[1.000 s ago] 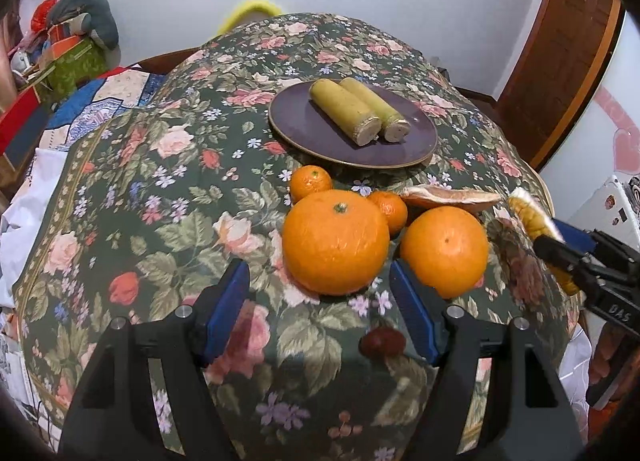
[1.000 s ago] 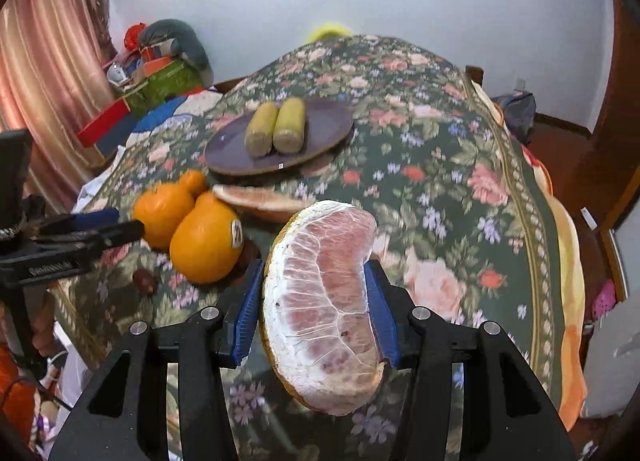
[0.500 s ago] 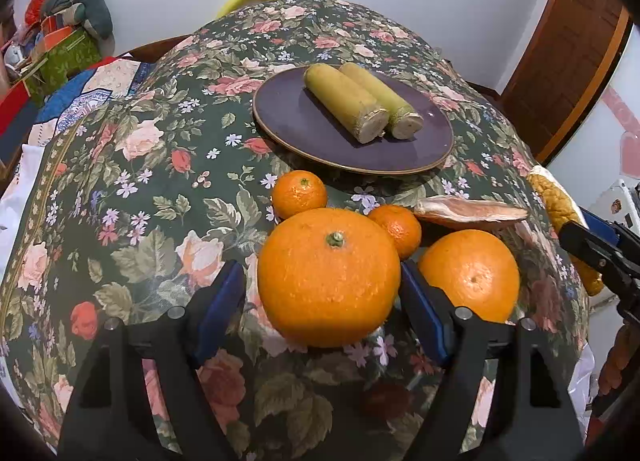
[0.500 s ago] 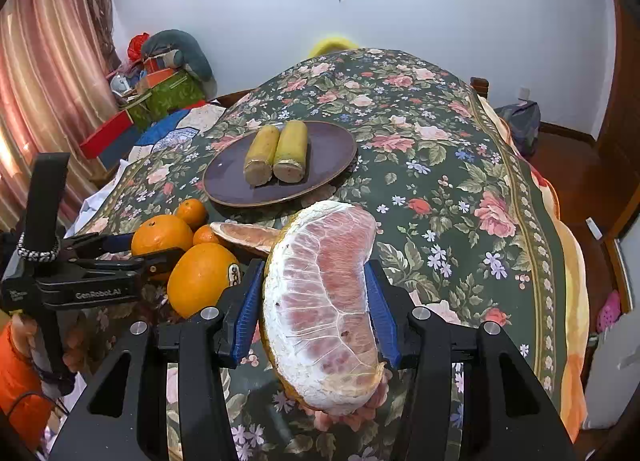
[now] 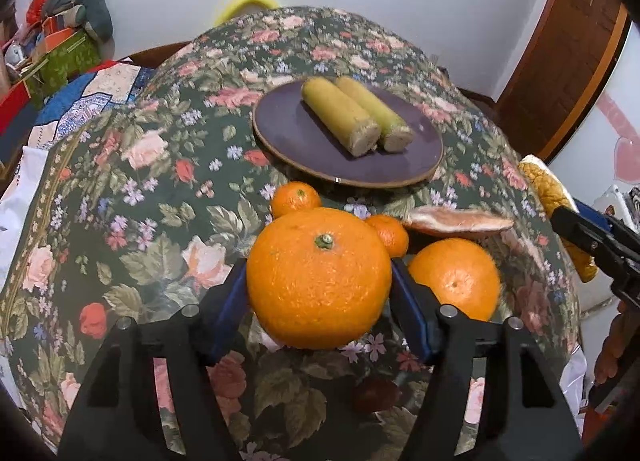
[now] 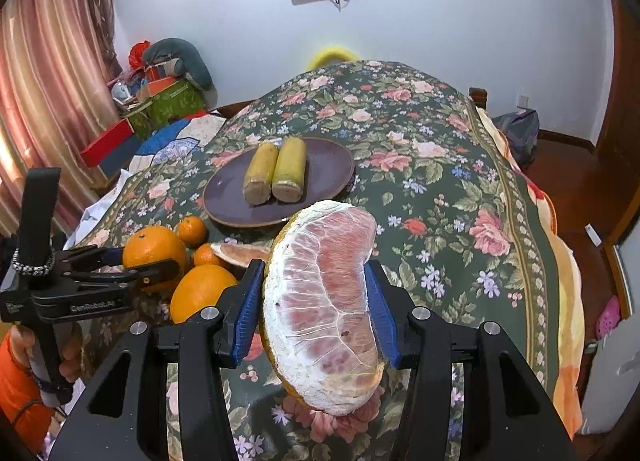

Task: Organize fruits
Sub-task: 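Carry the pomelo segment toward the plate while the left tool grasps an orange, then place the pomelo segment and orange on the plate, opening both tools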

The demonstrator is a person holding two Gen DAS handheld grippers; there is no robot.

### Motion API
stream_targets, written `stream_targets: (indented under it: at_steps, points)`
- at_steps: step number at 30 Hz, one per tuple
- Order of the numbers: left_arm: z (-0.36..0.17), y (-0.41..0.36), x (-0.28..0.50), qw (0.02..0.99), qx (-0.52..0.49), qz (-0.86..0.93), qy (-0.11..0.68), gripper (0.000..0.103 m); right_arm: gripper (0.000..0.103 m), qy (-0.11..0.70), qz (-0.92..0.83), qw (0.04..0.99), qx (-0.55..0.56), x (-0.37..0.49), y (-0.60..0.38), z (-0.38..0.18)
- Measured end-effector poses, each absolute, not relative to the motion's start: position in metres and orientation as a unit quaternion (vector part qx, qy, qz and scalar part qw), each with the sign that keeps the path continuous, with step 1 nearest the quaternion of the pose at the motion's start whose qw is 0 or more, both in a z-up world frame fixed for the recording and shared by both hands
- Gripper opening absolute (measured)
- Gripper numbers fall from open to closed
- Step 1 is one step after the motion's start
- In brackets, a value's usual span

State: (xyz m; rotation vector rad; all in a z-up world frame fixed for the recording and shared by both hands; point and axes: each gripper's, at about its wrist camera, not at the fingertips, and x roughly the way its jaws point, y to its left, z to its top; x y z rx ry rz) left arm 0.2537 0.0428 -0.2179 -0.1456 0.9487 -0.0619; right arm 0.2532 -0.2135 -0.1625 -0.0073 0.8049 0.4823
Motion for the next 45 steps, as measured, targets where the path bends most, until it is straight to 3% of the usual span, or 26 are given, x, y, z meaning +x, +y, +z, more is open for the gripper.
stream_targets:
  at_steps: [22,36,45]
  points:
    - [-0.146,0.056,0.294,0.926,-0.059,-0.023,0.373,0.067,0.046,0.312,0.253,0.915,-0.023,0.301,-0.187,-0.115]
    - [-0.162,0.073,0.353,0.92,-0.074,-0.018,0.384,0.067,0.047,0.311,0.24,0.919,-0.041,0.354,-0.163,-0.121]
    - [-0.191,0.075,0.387,0.907,-0.077,-0.015,0.414,0.067,0.047,0.356,0.249,0.898,-0.067,0.386,-0.142,-0.153]
